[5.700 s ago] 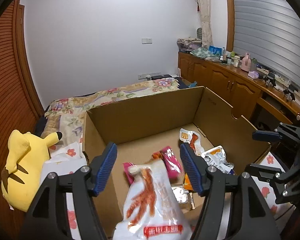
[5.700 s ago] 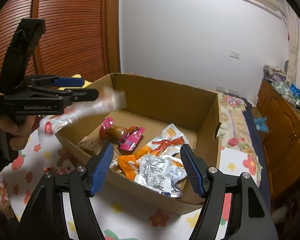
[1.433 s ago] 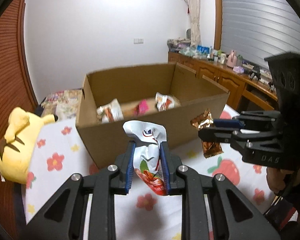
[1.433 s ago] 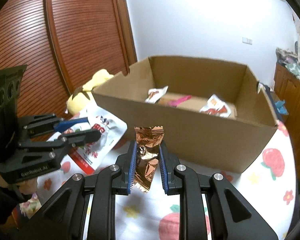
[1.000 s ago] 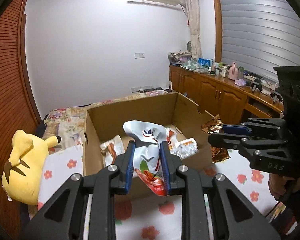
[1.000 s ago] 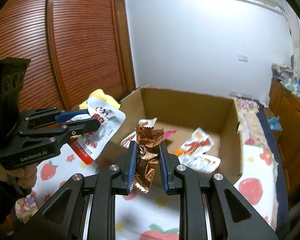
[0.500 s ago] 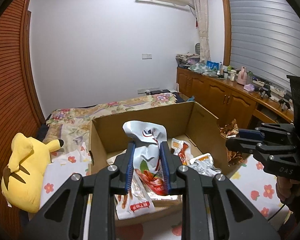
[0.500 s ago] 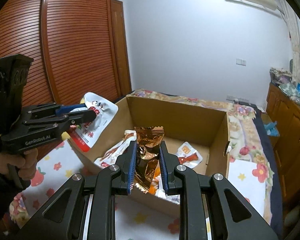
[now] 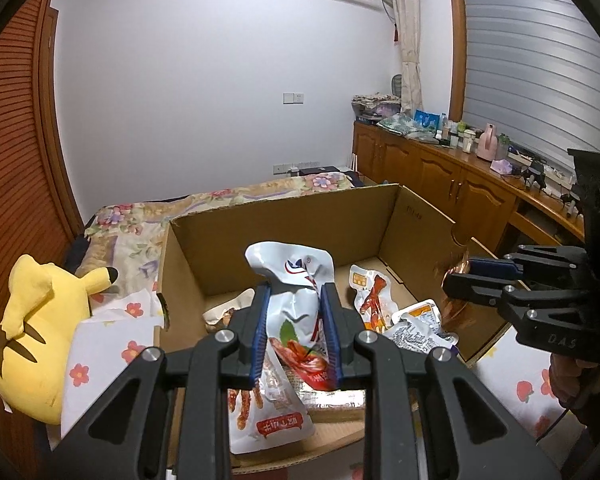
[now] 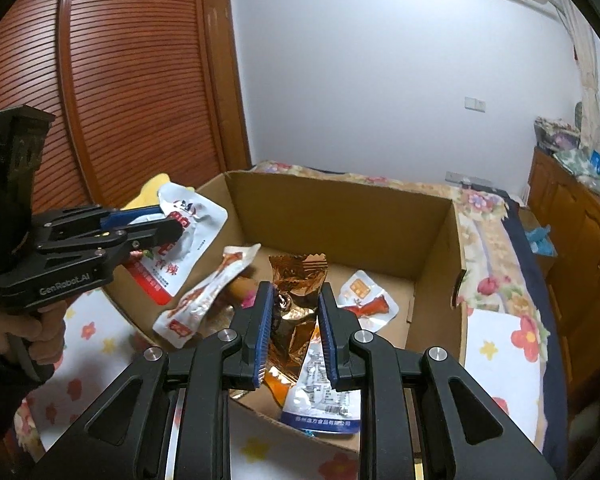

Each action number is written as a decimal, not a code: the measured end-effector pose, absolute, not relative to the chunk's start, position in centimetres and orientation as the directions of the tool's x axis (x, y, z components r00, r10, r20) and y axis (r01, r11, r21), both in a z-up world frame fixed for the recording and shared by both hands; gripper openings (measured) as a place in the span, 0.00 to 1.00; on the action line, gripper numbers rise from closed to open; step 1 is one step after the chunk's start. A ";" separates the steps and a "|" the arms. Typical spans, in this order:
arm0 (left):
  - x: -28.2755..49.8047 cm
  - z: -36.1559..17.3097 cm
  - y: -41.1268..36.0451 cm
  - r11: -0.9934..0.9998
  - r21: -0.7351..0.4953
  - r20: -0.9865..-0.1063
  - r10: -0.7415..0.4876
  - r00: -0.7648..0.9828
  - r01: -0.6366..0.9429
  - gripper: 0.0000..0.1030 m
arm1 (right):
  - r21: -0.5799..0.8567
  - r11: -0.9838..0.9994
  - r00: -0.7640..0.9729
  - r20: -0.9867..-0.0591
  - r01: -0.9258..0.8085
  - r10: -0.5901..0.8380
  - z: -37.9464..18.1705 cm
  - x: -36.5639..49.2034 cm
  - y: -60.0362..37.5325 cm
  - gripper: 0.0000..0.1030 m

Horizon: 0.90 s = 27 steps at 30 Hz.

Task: Organize snacks
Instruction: 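Release the bronze candy and duck gizzard pouch into the box with both grippers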

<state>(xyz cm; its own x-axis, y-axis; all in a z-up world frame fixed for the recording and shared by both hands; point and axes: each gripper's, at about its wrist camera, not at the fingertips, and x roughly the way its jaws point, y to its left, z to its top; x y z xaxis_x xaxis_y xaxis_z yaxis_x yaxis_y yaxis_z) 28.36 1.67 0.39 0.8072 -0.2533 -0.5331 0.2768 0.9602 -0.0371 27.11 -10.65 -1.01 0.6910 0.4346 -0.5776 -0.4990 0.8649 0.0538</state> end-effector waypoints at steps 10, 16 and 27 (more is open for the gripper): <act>28.3 -0.6 1.6 0.969 -0.006 -0.543 -0.210 0.813 0.246 0.31 | 0.055 0.872 0.694 -0.582 -0.487 0.424 -1.2 26.9 -10.5 0.25; 27.1 -0.2 1.6 0.969 -0.015 -0.543 -0.217 0.811 0.248 0.39 | 0.056 0.874 0.699 -0.577 -0.483 0.423 -1.1 25.9 -10.5 0.25; 20.7 2.4 1.6 0.976 0.006 -0.475 -0.188 0.860 0.218 0.54 | 0.036 0.888 0.746 -0.528 -0.459 0.407 1.2 20.8 -11.0 0.33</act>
<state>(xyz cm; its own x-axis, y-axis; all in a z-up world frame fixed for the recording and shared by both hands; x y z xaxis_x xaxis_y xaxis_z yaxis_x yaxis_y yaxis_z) 20.70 1.58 2.35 0.8596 -0.1885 -0.4749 0.2175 0.9760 0.0064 20.84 -10.99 1.23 0.7457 0.4066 -0.5279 -0.4585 0.8879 0.0363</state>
